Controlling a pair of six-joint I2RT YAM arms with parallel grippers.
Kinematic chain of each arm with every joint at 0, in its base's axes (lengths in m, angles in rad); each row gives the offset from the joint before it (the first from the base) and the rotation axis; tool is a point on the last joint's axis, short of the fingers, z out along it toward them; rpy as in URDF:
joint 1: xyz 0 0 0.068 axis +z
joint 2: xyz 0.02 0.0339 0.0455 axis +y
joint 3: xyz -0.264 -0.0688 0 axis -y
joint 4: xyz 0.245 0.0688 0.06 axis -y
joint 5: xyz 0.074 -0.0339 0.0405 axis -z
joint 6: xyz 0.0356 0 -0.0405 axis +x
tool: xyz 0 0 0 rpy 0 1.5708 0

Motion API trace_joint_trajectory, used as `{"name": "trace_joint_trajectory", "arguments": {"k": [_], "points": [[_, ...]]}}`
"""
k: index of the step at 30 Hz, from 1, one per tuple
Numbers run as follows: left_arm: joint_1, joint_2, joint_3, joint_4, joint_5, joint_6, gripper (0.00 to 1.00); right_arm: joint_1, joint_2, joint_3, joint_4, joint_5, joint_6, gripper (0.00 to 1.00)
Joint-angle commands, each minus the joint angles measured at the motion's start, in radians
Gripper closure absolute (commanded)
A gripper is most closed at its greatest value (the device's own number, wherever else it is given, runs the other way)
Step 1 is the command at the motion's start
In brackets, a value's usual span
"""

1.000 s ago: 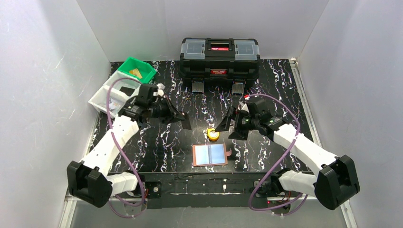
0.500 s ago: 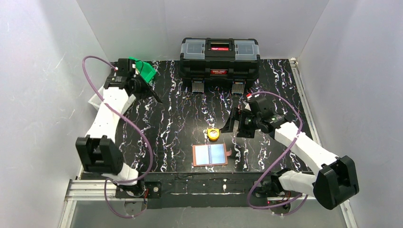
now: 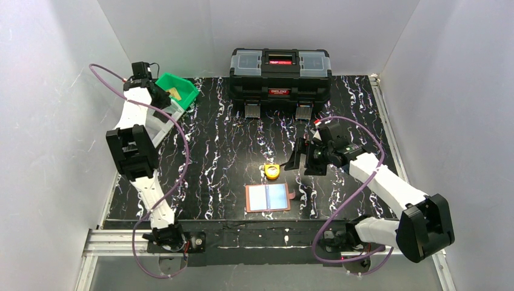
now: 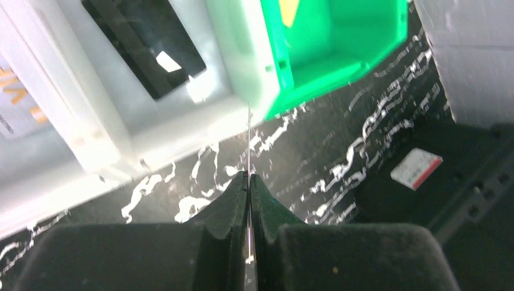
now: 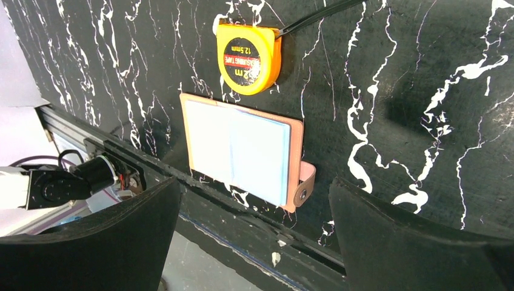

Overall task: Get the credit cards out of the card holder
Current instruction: Place the credit card in the storage box.

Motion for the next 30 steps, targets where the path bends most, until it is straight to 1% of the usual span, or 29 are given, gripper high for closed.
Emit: {"name": "trace_joint_trajectory", "arguments": {"k": [1, 5, 8, 15, 16, 17, 18, 21, 22, 26, 30], "points": [[0.035, 0.066, 0.086, 0.020, -0.050, -0.011, 1.00, -0.005, 0.023, 0.051, 0.011, -0.018, -0.028, 0.02], [0.045, 0.146, 0.168, 0.014, -0.094, 0.009, 1.00, -0.005, 0.039, 0.057, 0.017, -0.025, -0.032, 0.02], [0.059, 0.186, 0.203, 0.016, -0.110, -0.002, 1.00, -0.005, 0.048, 0.060, 0.019, -0.029, -0.033, 0.02], [0.075, 0.238, 0.226, 0.022, -0.122, -0.024, 1.00, -0.006, 0.070, 0.070, 0.018, -0.033, -0.037, 0.02], [0.076, 0.242, 0.232, 0.018, -0.119, -0.025, 0.98, -0.006, 0.075, 0.071, 0.017, -0.035, -0.036, 0.02], [0.078, 0.242, 0.238, 0.012, -0.127, -0.025, 0.95, -0.006, 0.081, 0.075, 0.016, -0.036, -0.037, 0.02], [0.080, 0.241, 0.240, 0.011, -0.128, -0.022, 0.87, -0.006, 0.086, 0.079, 0.013, -0.038, -0.037, 0.02], [0.084, 0.241, 0.261, -0.001, -0.111, -0.005, 0.52, -0.006, 0.097, 0.087, 0.007, -0.046, -0.036, 0.02], [0.086, 0.237, 0.268, -0.008, -0.107, 0.006, 0.45, -0.006, 0.099, 0.087, 0.004, -0.048, -0.036, 0.02], [0.084, 0.195, 0.273, -0.009, -0.088, 0.026, 0.28, -0.006, 0.101, 0.092, 0.000, -0.050, -0.034, 0.02], [0.084, 0.122, 0.252, -0.013, -0.046, 0.023, 0.19, -0.006, 0.093, 0.084, -0.002, -0.029, -0.026, 0.02]]}}
